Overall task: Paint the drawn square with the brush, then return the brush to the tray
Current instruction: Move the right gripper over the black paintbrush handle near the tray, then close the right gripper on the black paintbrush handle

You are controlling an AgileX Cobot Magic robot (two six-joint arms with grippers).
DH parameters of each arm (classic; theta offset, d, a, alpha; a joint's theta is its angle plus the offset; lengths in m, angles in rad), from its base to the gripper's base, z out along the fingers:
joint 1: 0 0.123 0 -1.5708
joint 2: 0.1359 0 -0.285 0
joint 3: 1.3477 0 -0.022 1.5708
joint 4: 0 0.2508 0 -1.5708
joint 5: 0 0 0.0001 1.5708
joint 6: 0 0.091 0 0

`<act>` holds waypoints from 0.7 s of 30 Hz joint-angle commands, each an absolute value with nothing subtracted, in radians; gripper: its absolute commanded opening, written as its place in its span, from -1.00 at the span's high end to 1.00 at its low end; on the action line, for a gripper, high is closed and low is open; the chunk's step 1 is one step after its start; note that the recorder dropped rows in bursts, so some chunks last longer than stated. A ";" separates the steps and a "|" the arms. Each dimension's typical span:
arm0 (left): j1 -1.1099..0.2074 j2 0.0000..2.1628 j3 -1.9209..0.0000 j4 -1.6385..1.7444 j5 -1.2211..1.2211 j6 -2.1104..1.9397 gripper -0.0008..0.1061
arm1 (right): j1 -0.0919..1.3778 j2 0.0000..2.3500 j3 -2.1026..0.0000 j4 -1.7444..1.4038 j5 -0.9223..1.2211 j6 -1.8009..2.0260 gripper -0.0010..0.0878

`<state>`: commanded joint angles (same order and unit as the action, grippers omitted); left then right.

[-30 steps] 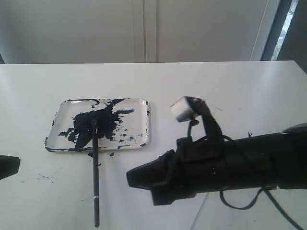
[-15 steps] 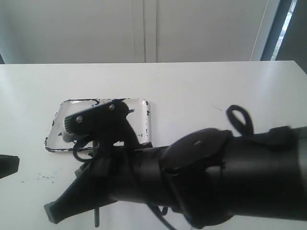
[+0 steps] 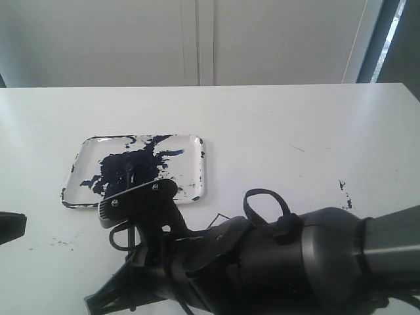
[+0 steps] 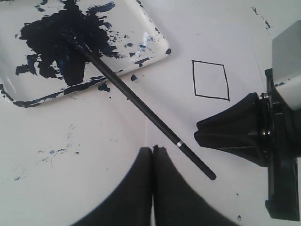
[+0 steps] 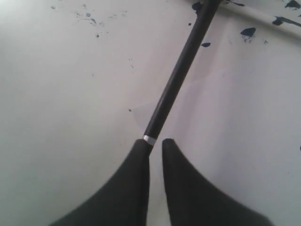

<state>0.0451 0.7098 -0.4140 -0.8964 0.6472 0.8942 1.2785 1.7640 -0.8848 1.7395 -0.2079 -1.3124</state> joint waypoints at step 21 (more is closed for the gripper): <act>0.045 0.710 -0.414 -0.896 0.651 0.892 0.99 | 1.278 1.842 -0.987 1.744 -0.278 -1.300 -0.14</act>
<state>0.0451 0.7098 -0.4140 -0.8964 0.6508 0.8924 1.2785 1.8422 -0.9871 1.7444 -0.2779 -1.2999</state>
